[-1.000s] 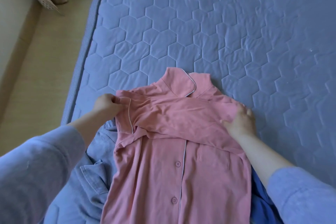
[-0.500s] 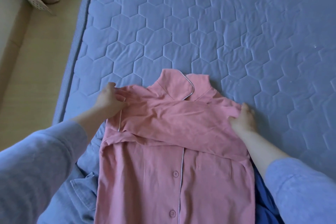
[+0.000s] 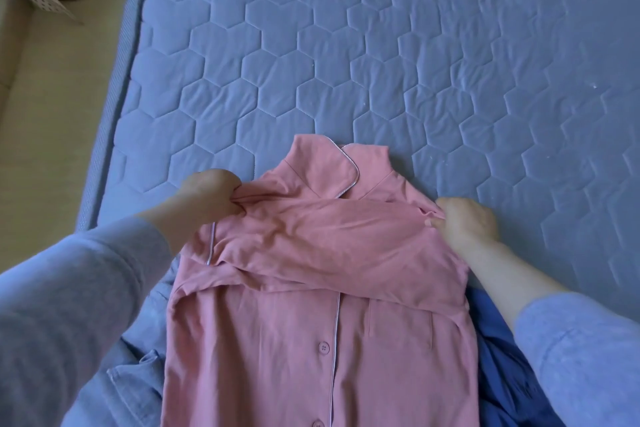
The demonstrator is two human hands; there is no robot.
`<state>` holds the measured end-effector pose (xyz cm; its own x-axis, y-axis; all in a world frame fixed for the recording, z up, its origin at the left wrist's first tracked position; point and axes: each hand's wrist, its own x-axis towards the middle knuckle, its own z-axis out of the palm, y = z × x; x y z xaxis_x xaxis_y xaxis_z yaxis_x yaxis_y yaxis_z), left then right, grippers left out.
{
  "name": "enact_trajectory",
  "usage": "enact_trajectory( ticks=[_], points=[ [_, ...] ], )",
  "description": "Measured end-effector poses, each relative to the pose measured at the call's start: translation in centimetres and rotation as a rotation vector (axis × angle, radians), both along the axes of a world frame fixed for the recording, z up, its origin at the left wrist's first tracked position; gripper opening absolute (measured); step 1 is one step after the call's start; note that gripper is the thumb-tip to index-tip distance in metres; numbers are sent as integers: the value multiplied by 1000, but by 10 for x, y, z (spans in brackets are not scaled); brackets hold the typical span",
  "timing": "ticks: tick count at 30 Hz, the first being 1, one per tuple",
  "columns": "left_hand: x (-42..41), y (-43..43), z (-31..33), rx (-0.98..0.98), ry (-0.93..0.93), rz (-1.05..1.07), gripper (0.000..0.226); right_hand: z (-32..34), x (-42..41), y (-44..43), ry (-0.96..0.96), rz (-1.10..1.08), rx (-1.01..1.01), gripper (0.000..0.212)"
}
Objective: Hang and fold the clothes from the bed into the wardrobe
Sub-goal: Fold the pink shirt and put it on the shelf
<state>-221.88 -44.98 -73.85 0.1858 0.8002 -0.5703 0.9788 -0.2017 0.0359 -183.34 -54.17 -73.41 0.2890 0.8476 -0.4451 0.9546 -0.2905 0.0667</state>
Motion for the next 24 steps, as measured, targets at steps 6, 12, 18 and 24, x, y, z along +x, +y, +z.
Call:
enact_trajectory(
  ticks=[6,12,18,24],
  points=[
    [-7,-6,27,142,-115,2,30,24,0,-9,-27,51,177,27],
    [-7,-21,70,298,-213,-121,22,63,-3,-32,-62,39,302,32],
    [-19,-72,119,373,-295,-154,19,102,-10,-79,0,46,512,25],
    [-32,-156,132,382,-391,-170,17,105,-23,-165,94,-7,568,28]
  ],
)
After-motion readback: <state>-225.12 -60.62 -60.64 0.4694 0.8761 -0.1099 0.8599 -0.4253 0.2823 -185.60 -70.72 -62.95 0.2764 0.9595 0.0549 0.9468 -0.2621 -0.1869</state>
